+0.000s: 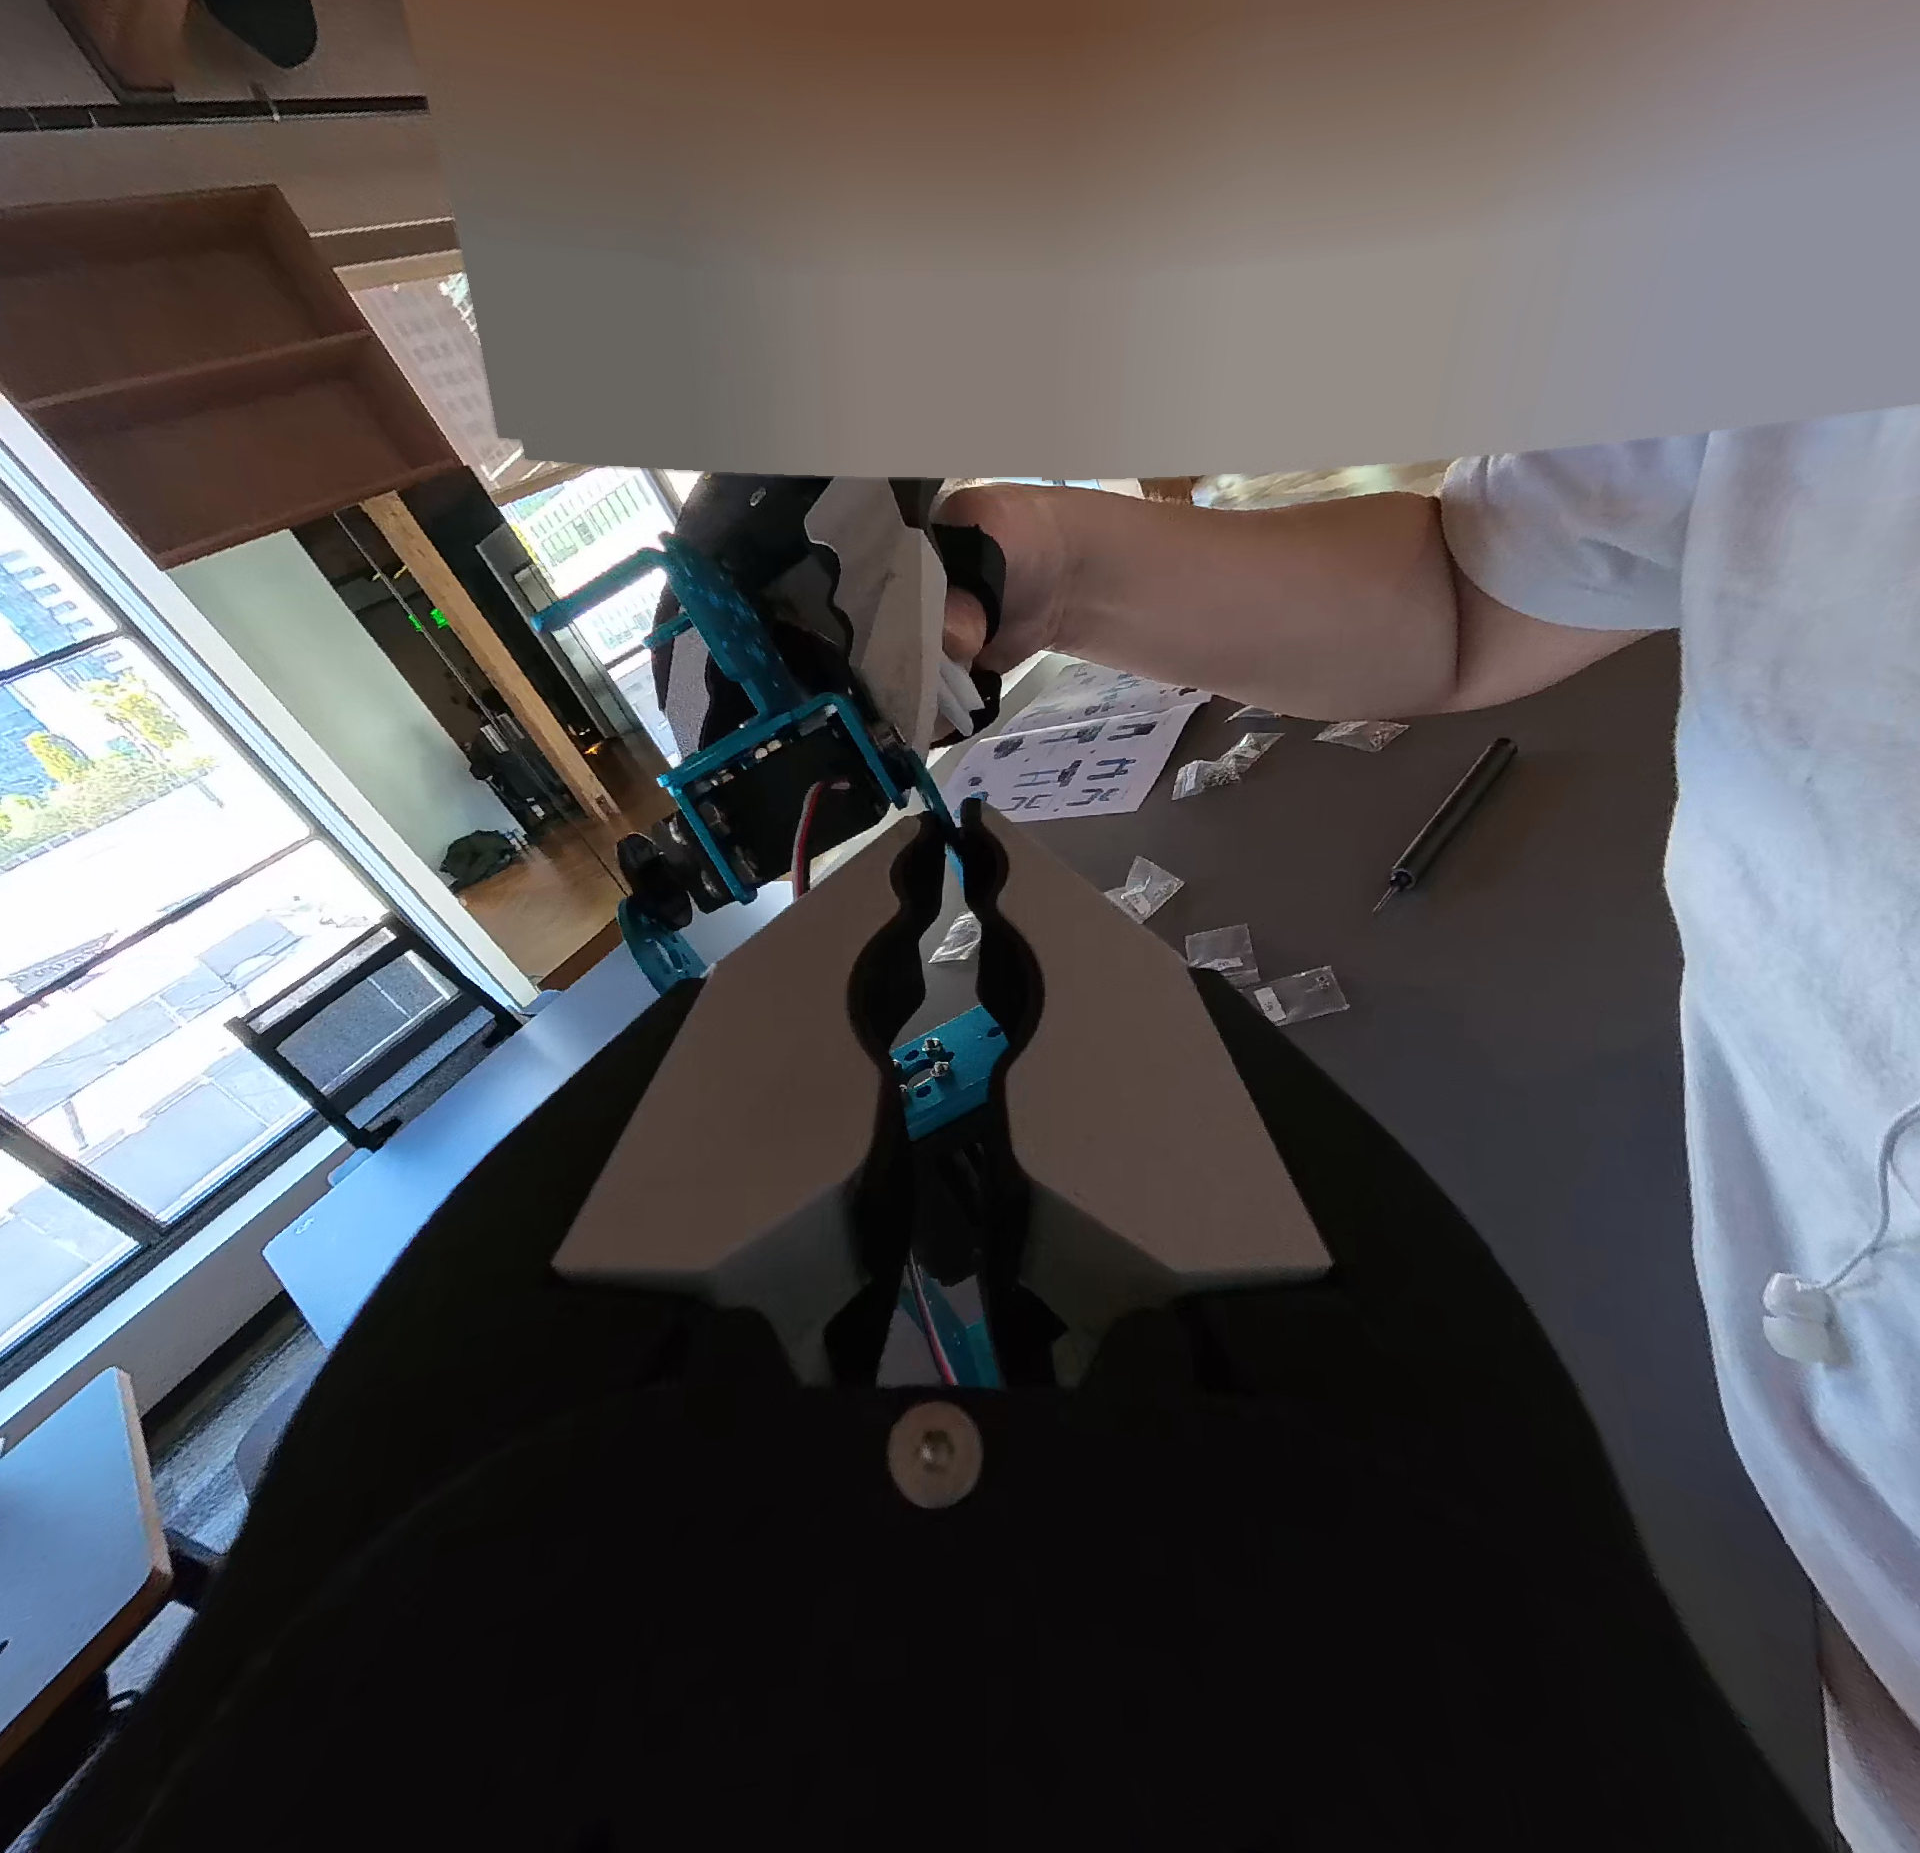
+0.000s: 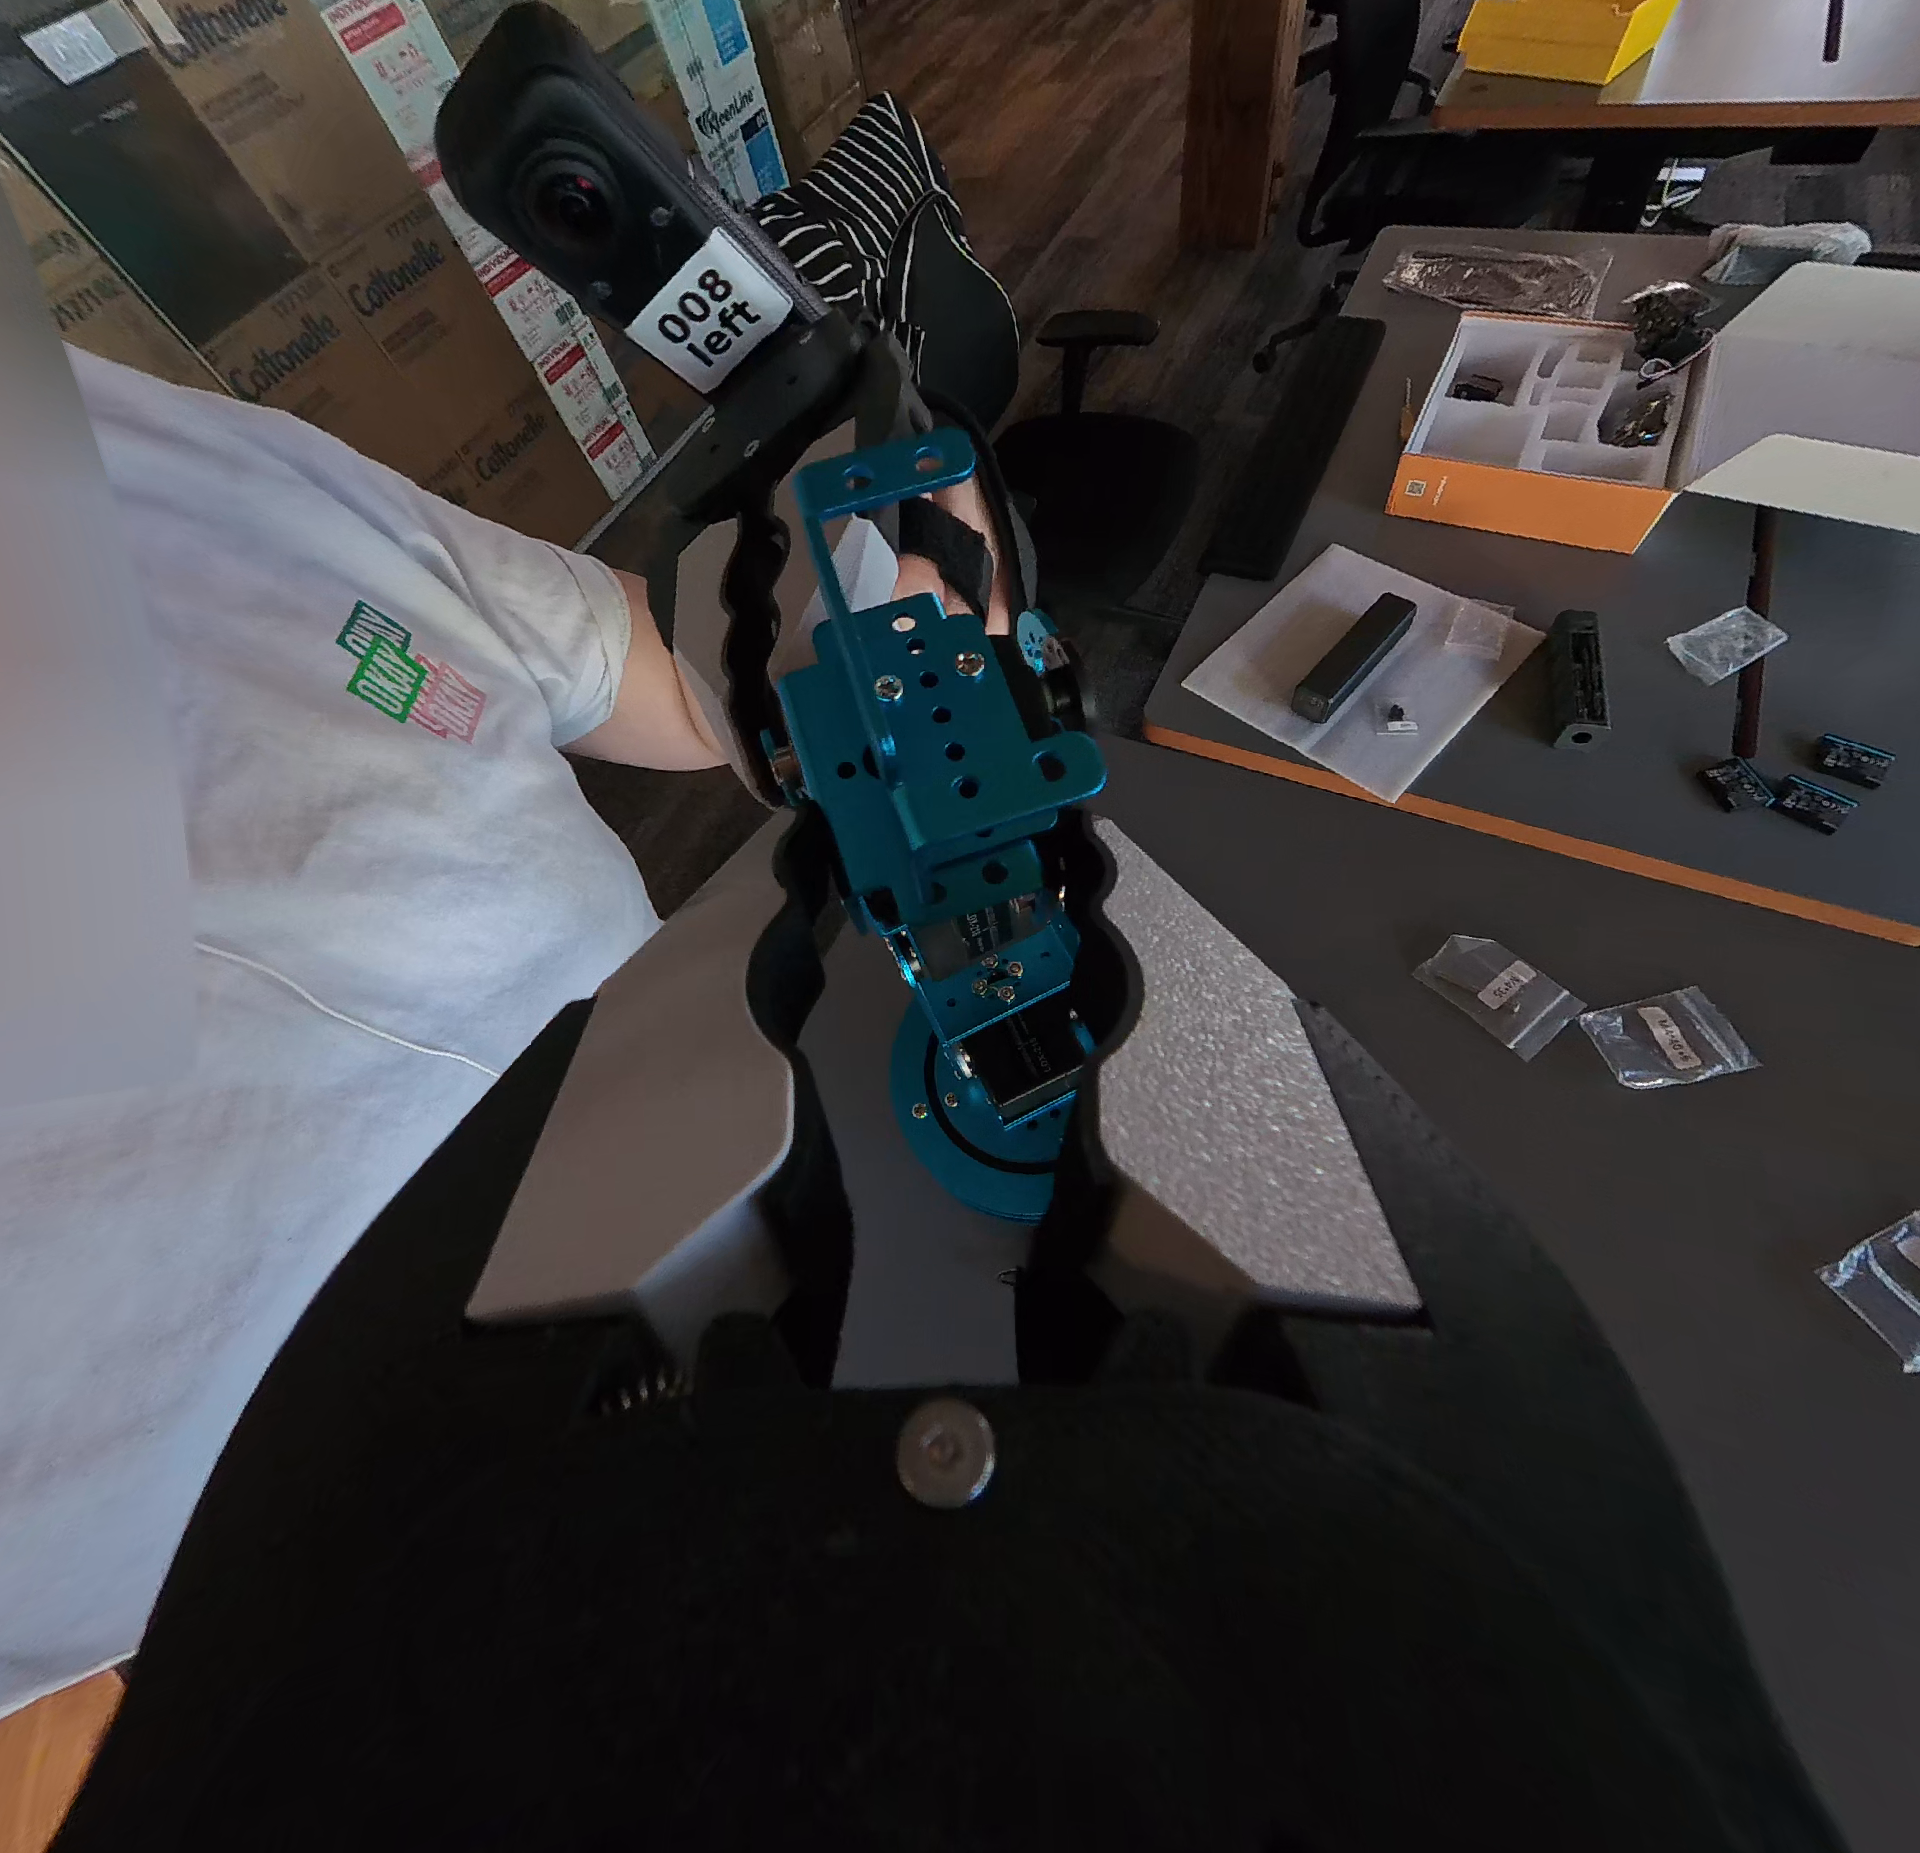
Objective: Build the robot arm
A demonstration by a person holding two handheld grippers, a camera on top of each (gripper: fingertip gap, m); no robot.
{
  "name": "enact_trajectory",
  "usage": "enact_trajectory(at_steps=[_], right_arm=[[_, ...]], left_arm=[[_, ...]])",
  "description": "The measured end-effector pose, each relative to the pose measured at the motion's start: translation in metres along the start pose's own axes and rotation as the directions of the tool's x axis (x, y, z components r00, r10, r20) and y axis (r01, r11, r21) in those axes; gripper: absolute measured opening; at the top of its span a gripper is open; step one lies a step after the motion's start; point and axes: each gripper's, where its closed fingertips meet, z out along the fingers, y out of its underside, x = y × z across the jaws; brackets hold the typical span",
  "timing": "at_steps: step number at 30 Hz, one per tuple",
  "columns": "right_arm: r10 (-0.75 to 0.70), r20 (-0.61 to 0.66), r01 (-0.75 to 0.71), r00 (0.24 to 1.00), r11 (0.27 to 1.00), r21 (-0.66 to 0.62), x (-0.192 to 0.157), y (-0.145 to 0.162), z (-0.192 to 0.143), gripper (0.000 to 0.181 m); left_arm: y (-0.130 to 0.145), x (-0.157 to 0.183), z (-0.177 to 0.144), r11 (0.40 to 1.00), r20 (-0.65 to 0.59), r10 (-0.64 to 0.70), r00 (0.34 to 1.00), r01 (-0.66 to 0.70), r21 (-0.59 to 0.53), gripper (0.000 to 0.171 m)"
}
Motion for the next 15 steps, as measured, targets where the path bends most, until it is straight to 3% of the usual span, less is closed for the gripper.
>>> enact_trajectory(at_steps=[8,15], right_arm=[[-0.058,0.02,0.057,0.998,0.997,0.049,-0.0016,-0.0019,0.0011,0.047],[0.027,0.167,-0.049,0.986,0.99,0.134,0.0011,-0.0011,0.0016,0.047]], left_arm=[[-0.0015,-0.0004,-0.0025,0.996,-0.02,-0.065,0.998,0.066,0.056,0.003],[-0.0017,-0.0028,-0.0026,0.987,-0.055,-0.116,0.992,0.121,0.105,0.003]])
